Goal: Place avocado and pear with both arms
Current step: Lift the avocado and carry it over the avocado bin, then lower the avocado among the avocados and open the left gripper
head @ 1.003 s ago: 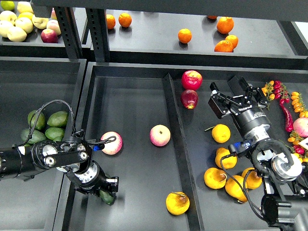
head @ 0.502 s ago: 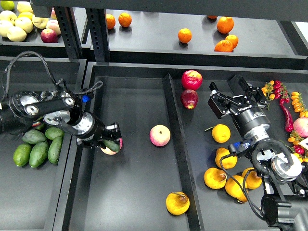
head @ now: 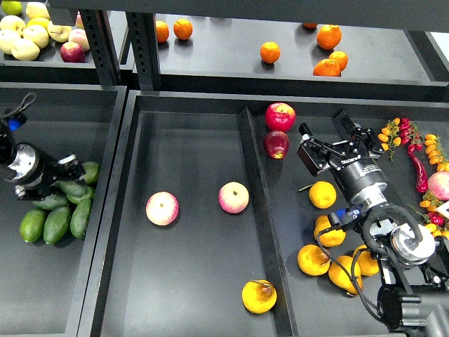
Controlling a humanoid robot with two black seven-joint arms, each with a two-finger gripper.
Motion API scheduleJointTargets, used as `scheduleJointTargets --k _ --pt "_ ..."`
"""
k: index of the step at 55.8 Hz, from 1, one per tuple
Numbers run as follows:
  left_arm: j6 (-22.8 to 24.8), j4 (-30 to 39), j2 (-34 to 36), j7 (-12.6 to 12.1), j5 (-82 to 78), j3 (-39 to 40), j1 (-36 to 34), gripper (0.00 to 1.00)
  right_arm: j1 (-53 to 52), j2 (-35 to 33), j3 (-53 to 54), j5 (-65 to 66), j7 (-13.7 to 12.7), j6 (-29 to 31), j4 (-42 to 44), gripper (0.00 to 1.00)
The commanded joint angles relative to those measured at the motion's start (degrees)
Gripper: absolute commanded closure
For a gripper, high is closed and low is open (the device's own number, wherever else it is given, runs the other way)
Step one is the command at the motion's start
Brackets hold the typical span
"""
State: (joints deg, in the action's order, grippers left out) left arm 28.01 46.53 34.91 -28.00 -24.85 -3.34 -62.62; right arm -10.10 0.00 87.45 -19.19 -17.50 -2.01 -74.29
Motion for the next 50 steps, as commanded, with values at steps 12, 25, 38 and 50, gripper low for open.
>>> scheduleJointTargets --k 12,25,38,50 --pt "-0.01 -1.35 -0.54 0.00 -3.01 3.07 6.90 0.80 0.00 0.00 -0.62 0.03 0.01 -0.01 0.03 0.01" --pt "-0.01 -2.84 -1.07 0.00 -4.51 4.39 7.87 0.73 0.00 0.00 -0.62 0.03 0.01 -0.01 0.03 0.01" --pt "-0.01 -3.46 -2.65 0.00 -4.59 4.39 7.87 0.57 0.00 0.00 -0.62 0.03 0.01 -0.01 0.03 0.01" --pt "-0.01 -3.46 -3.53 0.00 -5.38 4.48 7.87 0.38 0.26 0.00 -0.53 0.03 0.01 -0.01 0.03 0.01"
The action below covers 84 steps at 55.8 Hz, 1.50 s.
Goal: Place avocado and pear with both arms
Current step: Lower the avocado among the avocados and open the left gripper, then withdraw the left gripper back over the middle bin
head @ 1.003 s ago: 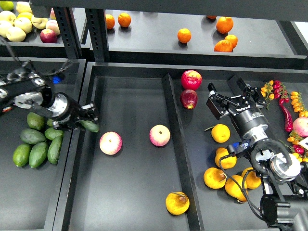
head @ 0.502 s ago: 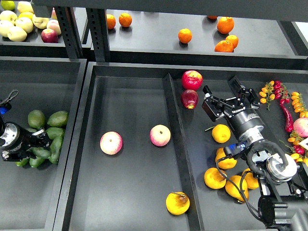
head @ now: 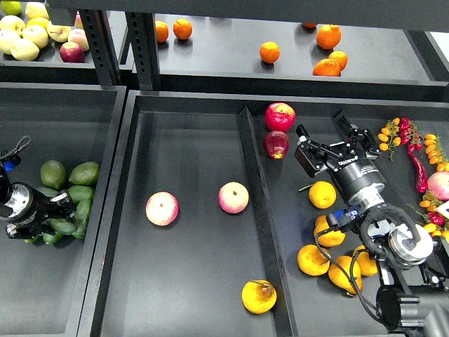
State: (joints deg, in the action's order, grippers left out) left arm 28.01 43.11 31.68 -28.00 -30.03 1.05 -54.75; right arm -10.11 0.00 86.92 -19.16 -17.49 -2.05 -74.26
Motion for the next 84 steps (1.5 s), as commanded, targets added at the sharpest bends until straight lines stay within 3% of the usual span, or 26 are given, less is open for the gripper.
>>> scheduleJointTargets --k 1,9,25,43,63,72,84 --pt "-0.01 0.05 -0.30 0.00 -0.20 0.09 0.00 0.37 0.35 0.00 0.00 0.00 0.00 0.02 0.00 0.01" --pt "-0.01 0.05 -0.39 0.00 -0.20 0.26 -0.09 0.29 0.61 0.00 0.00 0.00 0.00 0.11 0.00 0.01" --pt "-0.01 1.19 0.31 0.00 0.06 4.74 -2.55 0.02 0.61 0.00 -0.09 0.00 -0.09 0.11 0.00 0.01" --pt "-0.01 6.37 8.22 0.00 1.72 10.53 -4.84 0.01 0.70 0.00 -1.05 0.00 -0.26 0.11 0.00 0.01" --pt "-0.01 5.58 5.06 0.00 18.51 23.29 -3.35 0.01 2.20 0.00 -2.63 -0.09 -0.53 0.11 0.09 0.01" --pt "-0.01 6.37 2.51 0.00 27.57 31.11 2.28 0.01 3.34 0.00 -3.95 -0.35 -0.88 0.11 -0.09 0.01" --pt "-0.01 7.60 -4.86 0.00 28.89 48.68 16.77 0.01 4.39 -1.93 -7.38 -0.53 -4.57 0.55 -0.71 0.01"
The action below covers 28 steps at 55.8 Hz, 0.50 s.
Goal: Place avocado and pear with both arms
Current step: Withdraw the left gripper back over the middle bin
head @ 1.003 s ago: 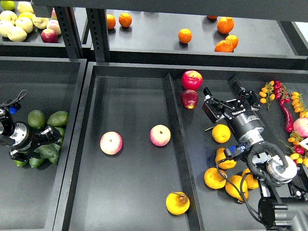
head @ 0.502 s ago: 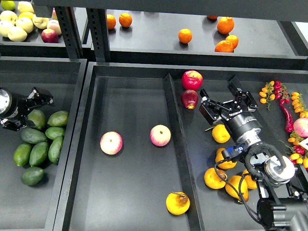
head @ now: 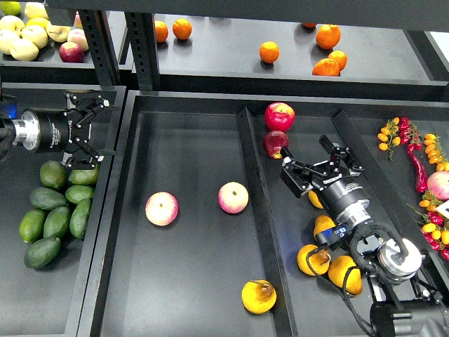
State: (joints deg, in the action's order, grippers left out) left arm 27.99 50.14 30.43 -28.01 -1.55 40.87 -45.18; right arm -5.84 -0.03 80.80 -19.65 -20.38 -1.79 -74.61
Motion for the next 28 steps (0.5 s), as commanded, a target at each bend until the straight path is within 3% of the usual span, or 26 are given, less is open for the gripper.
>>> scheduleJointTargets --k 1,9,11,28 --pt "0.01 0.92 -4.58 0.01 0.50 10.97 8.86 0.01 0.13 -2.95 -1.52 -0.04 -2.12 0.30 -0.36 0.01" --pt "0.01 3.91 -12.67 0.01 1.64 22.14 19.59 0.01 0.13 -9.10 -3.63 -0.13 -5.02 1.35 -0.54 0.01" --pt "0.01 6.88 -17.74 0.01 1.64 27.65 25.19 0.01 0.13 -13.65 -5.99 -0.04 -7.62 3.53 -0.54 0.00" --pt "0.01 15.60 -30.43 0.01 1.64 38.14 37.61 0.01 -0.93 -29.76 -16.02 -0.04 -7.62 17.87 -0.54 0.01"
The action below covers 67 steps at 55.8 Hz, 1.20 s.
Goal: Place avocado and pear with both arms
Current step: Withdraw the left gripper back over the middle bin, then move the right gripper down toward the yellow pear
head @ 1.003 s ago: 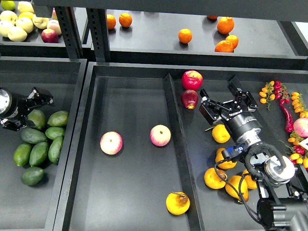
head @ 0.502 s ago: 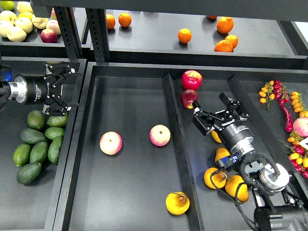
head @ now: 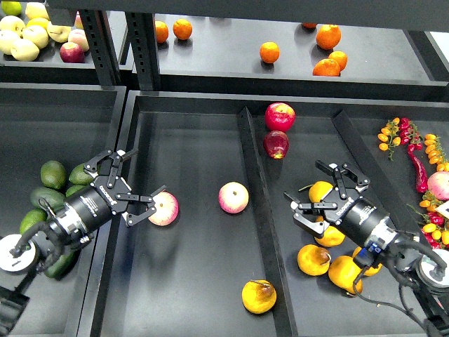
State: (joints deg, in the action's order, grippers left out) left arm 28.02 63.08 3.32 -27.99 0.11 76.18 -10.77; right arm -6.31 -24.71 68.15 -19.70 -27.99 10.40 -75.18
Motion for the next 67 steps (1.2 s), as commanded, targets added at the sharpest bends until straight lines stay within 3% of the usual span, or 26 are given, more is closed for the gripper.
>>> scheduleJointTargets --k 1,15,39,67 --pt "-0.02 3.10 -3.32 -0.01 -0.02 3.36 3.82 0.01 -0.46 -5.78 -4.33 0.01 -0.01 6.90 0.04 0.01" --pt "-0.02 4.86 -3.32 -0.01 -0.02 5.29 7.34 0.01 -3.35 -11.32 -18.04 1.77 -0.01 15.53 0.56 0.01" --pt "-0.02 6.62 -3.32 -0.01 -0.02 6.26 10.33 0.00 -8.10 -8.60 -33.87 15.57 -0.01 15.62 8.65 0.00" --pt "-0.02 7.85 -3.32 -0.01 -0.02 6.35 10.50 0.00 -11.18 -0.78 -35.45 20.58 -0.01 15.53 20.16 0.01"
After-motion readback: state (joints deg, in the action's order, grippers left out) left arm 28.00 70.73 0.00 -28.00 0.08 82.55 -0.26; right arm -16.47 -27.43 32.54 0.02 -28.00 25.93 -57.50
